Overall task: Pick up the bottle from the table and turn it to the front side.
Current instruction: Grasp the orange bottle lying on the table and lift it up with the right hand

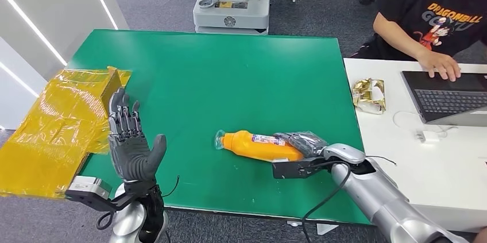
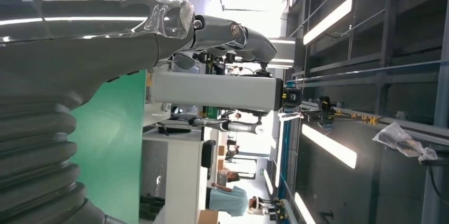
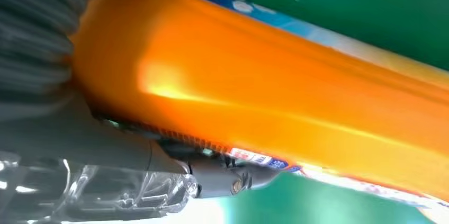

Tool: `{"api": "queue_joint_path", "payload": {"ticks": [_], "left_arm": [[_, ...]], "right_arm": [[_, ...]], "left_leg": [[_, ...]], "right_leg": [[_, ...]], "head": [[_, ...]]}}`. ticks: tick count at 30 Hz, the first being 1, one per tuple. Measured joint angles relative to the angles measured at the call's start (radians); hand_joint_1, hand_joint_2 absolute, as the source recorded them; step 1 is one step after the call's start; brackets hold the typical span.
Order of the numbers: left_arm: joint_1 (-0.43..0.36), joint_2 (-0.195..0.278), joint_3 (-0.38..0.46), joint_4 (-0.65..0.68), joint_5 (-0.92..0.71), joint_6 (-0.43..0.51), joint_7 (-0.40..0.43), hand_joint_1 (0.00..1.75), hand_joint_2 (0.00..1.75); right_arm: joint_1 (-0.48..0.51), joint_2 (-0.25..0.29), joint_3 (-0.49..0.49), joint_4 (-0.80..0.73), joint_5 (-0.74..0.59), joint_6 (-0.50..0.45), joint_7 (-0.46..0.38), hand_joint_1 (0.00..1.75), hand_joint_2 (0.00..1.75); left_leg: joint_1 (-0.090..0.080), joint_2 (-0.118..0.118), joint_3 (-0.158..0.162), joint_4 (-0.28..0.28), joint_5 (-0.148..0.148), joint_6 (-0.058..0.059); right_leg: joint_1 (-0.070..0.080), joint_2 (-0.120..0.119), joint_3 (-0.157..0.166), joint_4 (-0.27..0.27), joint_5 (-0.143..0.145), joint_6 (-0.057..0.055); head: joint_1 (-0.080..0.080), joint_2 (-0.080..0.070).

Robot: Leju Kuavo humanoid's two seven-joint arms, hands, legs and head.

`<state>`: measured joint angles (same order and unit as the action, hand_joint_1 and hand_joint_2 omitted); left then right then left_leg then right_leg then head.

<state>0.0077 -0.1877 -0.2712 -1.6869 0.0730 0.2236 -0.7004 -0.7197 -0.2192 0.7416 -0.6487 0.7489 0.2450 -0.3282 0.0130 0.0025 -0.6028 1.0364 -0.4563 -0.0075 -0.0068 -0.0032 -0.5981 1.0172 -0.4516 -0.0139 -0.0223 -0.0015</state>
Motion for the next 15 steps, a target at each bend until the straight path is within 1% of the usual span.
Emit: {"api": "queue_joint_path", "payload": {"ticks": [7, 10, 12, 15], "left_arm": [[-0.010, 0.000, 0.000, 0.009, -0.005, -0.006, 0.000, 0.00, 1.75], [-0.012, 0.000, 0.000, 0.012, -0.006, -0.005, 0.000, 0.00, 1.75], [-0.013, 0.000, 0.000, 0.012, -0.006, -0.003, 0.000, 0.00, 1.75], [-0.012, 0.000, 0.000, 0.012, -0.008, 0.002, 0.000, 0.00, 1.75]], "right_arm": [[0.009, 0.009, 0.000, 0.003, 0.006, -0.045, -0.009, 1.75, 1.75], [0.019, 0.010, 0.000, -0.001, 0.010, -0.086, -0.006, 1.75, 1.75], [0.030, 0.011, -0.002, -0.008, 0.017, -0.120, 0.017, 1.75, 1.75], [0.051, 0.016, -0.009, -0.022, 0.033, -0.179, 0.076, 1.75, 1.75]], "left_leg": [[0.000, 0.000, 0.000, 0.000, 0.000, 0.000], [0.000, 0.000, 0.000, 0.000, 0.000, 0.000], [0.000, 0.000, 0.000, 0.000, 0.000, 0.000], [0.000, 0.000, -0.001, 0.000, 0.000, 0.000]], "right_leg": [[0.000, 0.000, 0.000, 0.000, 0.000, 0.000], [0.000, 0.000, 0.000, 0.000, 0.000, 0.000], [0.000, 0.000, 0.000, 0.000, 0.000, 0.000], [0.000, 0.000, 0.000, 0.000, 0.000, 0.000]], "head": [[0.000, 0.000], [0.000, 0.000], [0.000, 0.000], [0.000, 0.000]]}}
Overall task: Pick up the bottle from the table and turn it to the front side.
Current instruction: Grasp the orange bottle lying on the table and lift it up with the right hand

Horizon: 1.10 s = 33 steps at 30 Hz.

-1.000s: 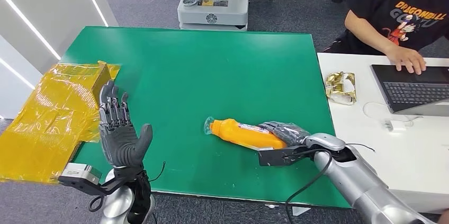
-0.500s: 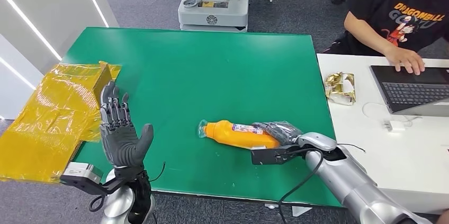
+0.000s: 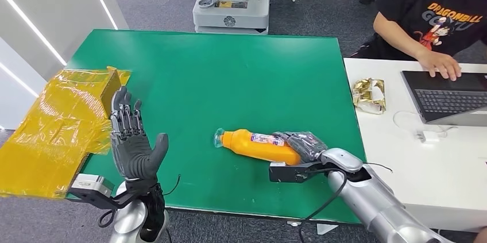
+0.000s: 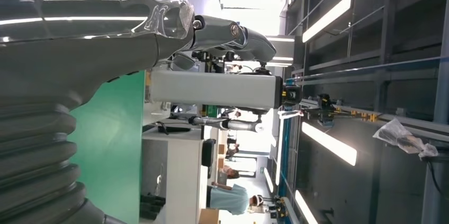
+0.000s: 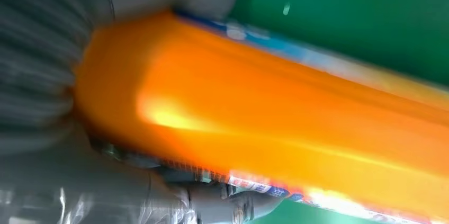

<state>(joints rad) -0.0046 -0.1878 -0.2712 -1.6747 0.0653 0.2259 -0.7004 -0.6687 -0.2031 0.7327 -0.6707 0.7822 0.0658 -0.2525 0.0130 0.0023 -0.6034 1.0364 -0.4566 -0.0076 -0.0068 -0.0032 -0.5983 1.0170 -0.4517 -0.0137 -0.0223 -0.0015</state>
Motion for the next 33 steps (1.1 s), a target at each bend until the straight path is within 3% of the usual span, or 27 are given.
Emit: {"api": "queue_joint_path", "payload": {"ticks": [4, 11, 13, 18, 25, 33], "left_arm": [[0.004, 0.000, 0.000, 0.000, -0.007, 0.009, 0.000, 0.00, 1.75], [0.017, -0.003, 0.000, 0.000, -0.001, 0.019, 0.000, 0.00, 1.75], [0.019, -0.005, 0.000, 0.000, 0.003, 0.016, 0.000, 0.00, 1.75], [0.014, -0.007, -0.001, 0.012, 0.030, -0.013, 0.007, 0.00, 1.75], [-0.002, -0.002, -0.018, 0.067, 0.090, -0.097, 0.072, 0.00, 1.75], [-0.032, 0.015, -0.056, 0.109, 0.111, -0.177, 0.162, 0.00, 1.75]], "right_arm": [[0.054, 0.016, -0.039, -0.039, 0.004, -0.118, 0.070, 1.75, 1.75], [0.204, 0.094, -0.204, -0.209, -0.050, -0.342, 0.089, 1.75, 1.75], [0.248, 0.115, -0.247, -0.263, -0.059, -0.382, 0.070, 1.75, 1.75], [0.376, 0.162, -0.335, -0.409, -0.100, -0.545, -0.089, 1.75, 1.75], [0.476, 0.187, -0.361, -0.510, -0.124, -0.575, -0.130, 1.75, 1.75], [0.491, 0.207, -0.343, -0.516, -0.136, -0.574, -0.155, 1.75, 1.75]], "left_leg": [[0.000, -0.001, -0.002, 0.000, 0.000, 0.000], [0.000, -0.003, -0.003, 0.000, 0.000, 0.000], [0.000, -0.003, -0.003, 0.000, -0.001, 0.000], [0.000, -0.002, -0.004, 0.000, -0.002, 0.001], [0.000, -0.002, -0.004, 0.000, -0.003, 0.001], [0.000, -0.002, -0.004, 0.000, -0.003, 0.001]], "right_leg": [[0.000, -0.002, 0.000, 0.000, 0.000, 0.000], [0.000, -0.003, -0.002, 0.000, -0.002, 0.001], [0.000, -0.003, -0.002, 0.000, -0.003, 0.001], [0.000, -0.003, -0.003, 0.000, -0.003, 0.002], [0.000, -0.003, -0.003, 0.000, -0.003, 0.002], [0.000, -0.003, -0.003, 0.000, -0.003, 0.002]], "head": [[0.000, 0.000], [0.000, 0.000], [0.000, 0.000], [0.000, 0.000], [0.000, 0.000], [0.000, 0.000]]}}
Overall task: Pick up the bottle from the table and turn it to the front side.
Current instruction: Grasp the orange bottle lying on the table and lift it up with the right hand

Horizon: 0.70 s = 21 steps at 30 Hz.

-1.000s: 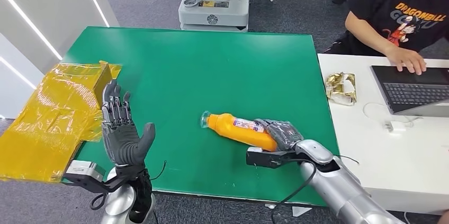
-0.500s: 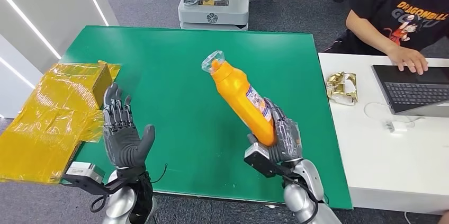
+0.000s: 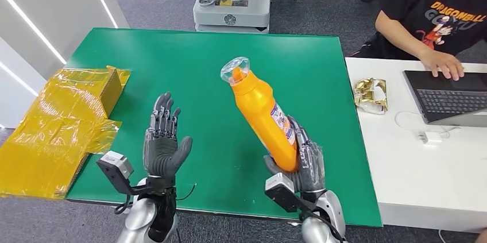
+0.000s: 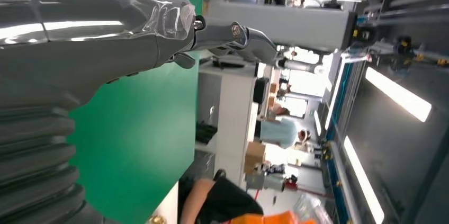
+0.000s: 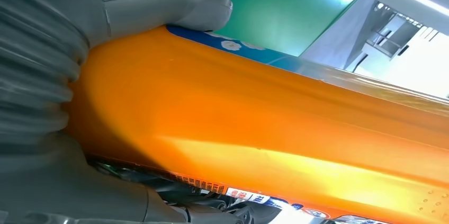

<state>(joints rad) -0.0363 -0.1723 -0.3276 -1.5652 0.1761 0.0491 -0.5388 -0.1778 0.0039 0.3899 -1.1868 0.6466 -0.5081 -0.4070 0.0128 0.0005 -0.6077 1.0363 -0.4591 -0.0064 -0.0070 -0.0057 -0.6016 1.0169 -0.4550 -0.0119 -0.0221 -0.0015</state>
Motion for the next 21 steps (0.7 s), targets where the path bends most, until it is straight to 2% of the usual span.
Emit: {"api": "queue_joint_path", "payload": {"ticks": [15, 21], "left_arm": [[-0.028, 0.020, -0.034, 0.062, -0.006, -0.046, 0.012, 0.00, 1.75], [-0.036, 0.020, -0.035, 0.086, 0.010, -0.044, 0.012, 0.00, 1.75]], "right_arm": [[-0.011, 0.000, 0.108, -0.002, 0.112, 0.041, -0.045, 1.75, 1.75], [-0.014, -0.005, 0.133, -0.014, 0.141, 0.100, -0.014, 1.75, 1.75]], "left_leg": [[0.000, 0.000, 0.000, 0.000, 0.000, 0.000], [0.000, 0.000, 0.000, 0.000, 0.000, 0.000]], "right_leg": [[0.000, 0.000, 0.000, 0.000, 0.000, 0.000], [0.000, 0.001, 0.000, 0.000, 0.000, 0.000]], "head": [[0.000, 0.000], [0.000, 0.000]]}}
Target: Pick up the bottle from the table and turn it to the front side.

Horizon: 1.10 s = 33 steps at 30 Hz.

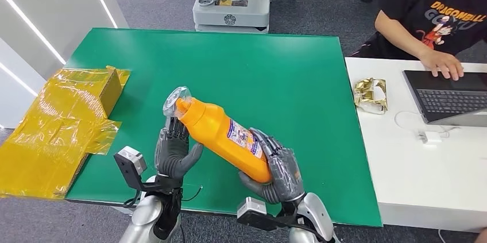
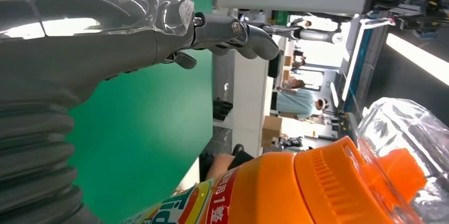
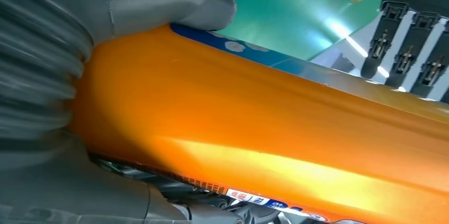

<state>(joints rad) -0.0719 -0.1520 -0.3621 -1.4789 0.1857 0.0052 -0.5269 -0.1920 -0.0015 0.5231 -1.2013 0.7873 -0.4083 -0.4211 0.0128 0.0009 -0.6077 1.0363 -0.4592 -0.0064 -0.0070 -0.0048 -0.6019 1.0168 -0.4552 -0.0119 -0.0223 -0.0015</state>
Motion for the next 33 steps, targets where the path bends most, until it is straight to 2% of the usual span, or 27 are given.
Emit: {"api": "queue_joint_path", "payload": {"ticks": [16, 22, 33], "left_arm": [[0.001, 0.006, 0.003, 0.013, 0.000, 0.016, -0.003, 0.00, 1.75], [0.001, 0.005, 0.003, 0.013, 0.000, 0.025, 0.000, 0.00, 1.75], [-0.018, 0.012, 0.013, 0.009, -0.018, 0.017, 0.017, 0.00, 1.75]], "right_arm": [[-0.017, -0.003, 0.001, 0.006, 0.062, 0.092, 0.074, 1.75, 1.75], [-0.008, -0.005, -0.001, 0.008, 0.145, 0.084, 0.126, 1.75, 1.75], [0.008, -0.008, -0.007, -0.002, 0.191, 0.075, 0.133, 1.75, 1.75]], "left_leg": [[0.000, 0.000, 0.000, 0.000, 0.000, 0.000], [0.000, 0.000, 0.000, 0.000, 0.000, 0.000], [0.000, 0.000, 0.000, 0.000, 0.000, 0.000]], "right_leg": [[0.000, 0.000, 0.000, 0.000, 0.000, 0.000], [0.000, 0.000, 0.000, 0.000, 0.000, 0.000], [0.000, 0.000, 0.000, 0.000, 0.000, 0.000]], "head": [[0.000, 0.000], [0.000, 0.000], [0.000, 0.000]]}}
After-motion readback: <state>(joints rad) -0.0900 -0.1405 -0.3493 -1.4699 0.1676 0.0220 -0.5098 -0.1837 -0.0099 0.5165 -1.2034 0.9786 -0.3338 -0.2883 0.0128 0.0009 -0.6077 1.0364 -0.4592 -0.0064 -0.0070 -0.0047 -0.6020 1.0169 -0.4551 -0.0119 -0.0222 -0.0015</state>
